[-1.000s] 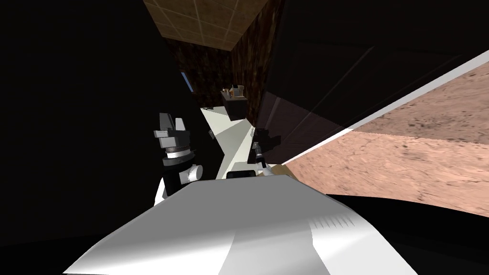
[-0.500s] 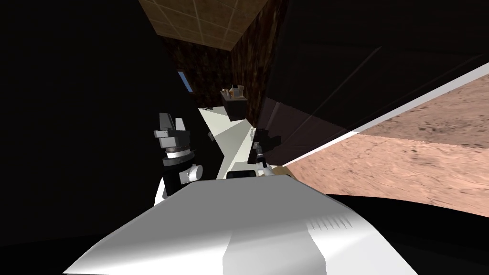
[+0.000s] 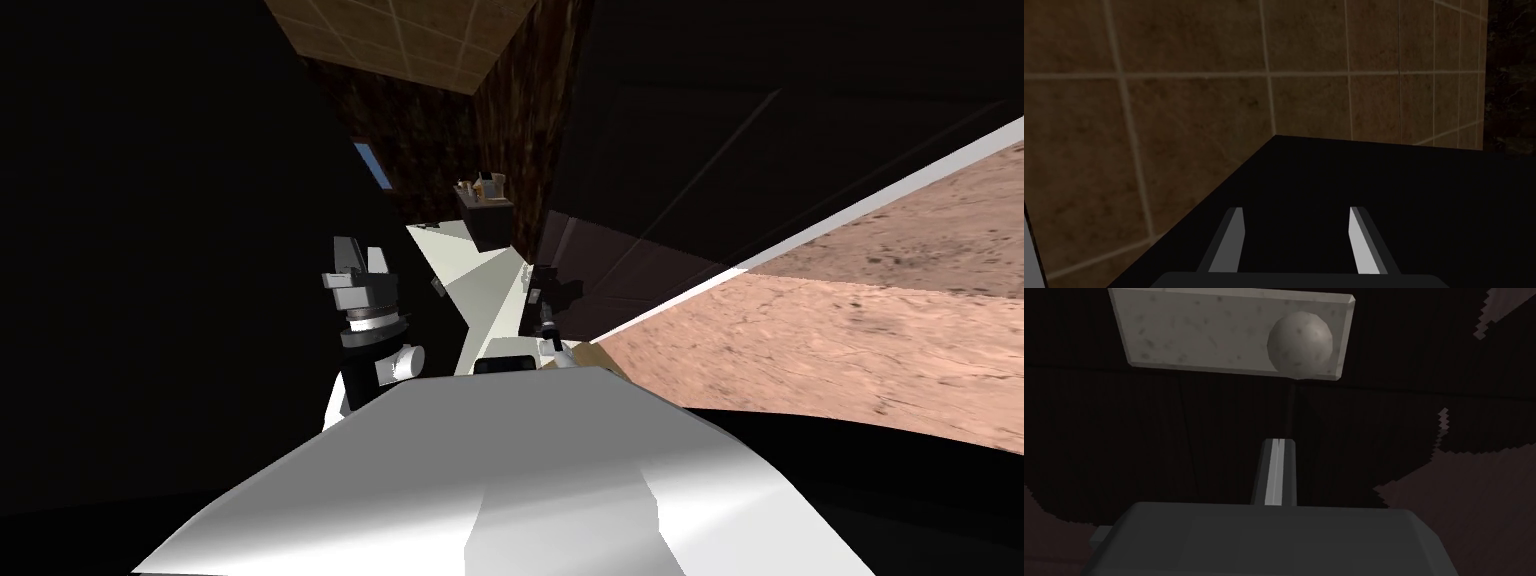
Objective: Push the door open
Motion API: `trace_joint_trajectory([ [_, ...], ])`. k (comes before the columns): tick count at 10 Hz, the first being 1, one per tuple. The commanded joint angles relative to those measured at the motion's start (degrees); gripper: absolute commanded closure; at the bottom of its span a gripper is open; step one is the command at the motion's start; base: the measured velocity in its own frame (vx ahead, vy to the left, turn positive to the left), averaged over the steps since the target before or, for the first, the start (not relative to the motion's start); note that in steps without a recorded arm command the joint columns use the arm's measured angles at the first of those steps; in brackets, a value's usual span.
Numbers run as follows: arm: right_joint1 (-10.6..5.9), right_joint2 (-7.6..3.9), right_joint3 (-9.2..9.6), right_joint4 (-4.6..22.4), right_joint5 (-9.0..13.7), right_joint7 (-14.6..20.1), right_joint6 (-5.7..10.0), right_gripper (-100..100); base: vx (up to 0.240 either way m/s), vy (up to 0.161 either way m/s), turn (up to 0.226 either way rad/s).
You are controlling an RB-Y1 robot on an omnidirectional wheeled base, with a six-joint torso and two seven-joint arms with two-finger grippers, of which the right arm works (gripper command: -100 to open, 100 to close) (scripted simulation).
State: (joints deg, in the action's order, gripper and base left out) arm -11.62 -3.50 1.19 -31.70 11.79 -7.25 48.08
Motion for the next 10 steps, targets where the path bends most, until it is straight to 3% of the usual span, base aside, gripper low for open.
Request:
trace_joint_trajectory([
  [1, -0.13, 0.36, -0.10, -0.2, 0.2, 0.0, -0.38, -100, -0.252, 0.095, -0.048],
  [4, -0.38, 2.43, -0.27, -0.5, 0.6, 0.1, -1.08, -100, -0.246, 0.095, -0.056],
  [5, -0.67, 1.83, -0.28, 0.0, 0.6, 0.1, -0.73, -100, -0.118, 0.029, -0.013],
  [6, -0.56, 1.14, -0.34, 0.1, 0.6, -0.1, -0.42, -100, 0.103, -0.009, 0.013],
  [10, -0.37, 0.88, -0.46, 0.4, 0.6, -0.6, 0.38, -100, 0.209, -0.022, 0.009],
])
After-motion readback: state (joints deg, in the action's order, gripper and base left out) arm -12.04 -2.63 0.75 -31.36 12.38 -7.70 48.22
